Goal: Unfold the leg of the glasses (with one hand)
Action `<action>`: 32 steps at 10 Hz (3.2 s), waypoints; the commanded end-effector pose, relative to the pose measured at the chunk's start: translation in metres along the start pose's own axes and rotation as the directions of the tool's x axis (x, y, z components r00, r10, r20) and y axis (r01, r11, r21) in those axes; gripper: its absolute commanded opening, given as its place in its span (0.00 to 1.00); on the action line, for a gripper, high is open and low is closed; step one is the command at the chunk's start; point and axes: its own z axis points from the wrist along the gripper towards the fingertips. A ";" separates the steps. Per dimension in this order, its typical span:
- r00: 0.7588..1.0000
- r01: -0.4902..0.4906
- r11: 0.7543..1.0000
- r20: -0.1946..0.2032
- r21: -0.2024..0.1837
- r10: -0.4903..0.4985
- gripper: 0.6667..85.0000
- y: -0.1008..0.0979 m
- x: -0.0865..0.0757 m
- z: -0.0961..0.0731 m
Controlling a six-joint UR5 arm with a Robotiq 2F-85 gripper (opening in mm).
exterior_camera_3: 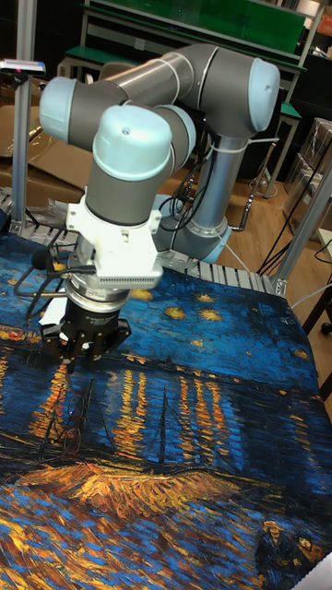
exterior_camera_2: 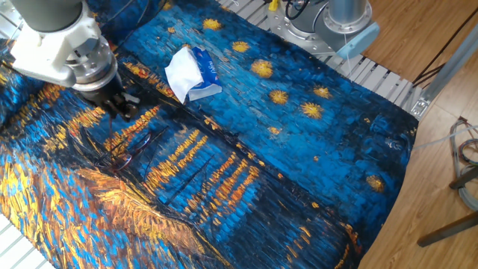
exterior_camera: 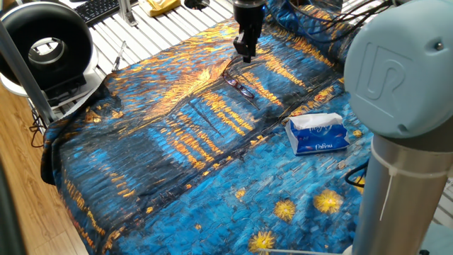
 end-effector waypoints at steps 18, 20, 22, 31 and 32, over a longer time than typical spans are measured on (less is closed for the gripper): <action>0.985 0.140 0.964 0.064 0.228 -0.158 0.00 -0.046 -0.050 -0.001; 0.992 0.077 0.985 0.092 0.155 -0.092 0.00 -0.028 -0.051 0.001; 0.994 -0.015 0.999 0.111 0.046 0.010 0.03 -0.002 -0.052 0.003; 0.983 -0.105 0.994 0.149 0.001 0.104 0.29 -0.008 -0.043 0.014; 0.982 -0.110 0.994 0.156 -0.001 0.108 0.31 -0.008 -0.042 0.016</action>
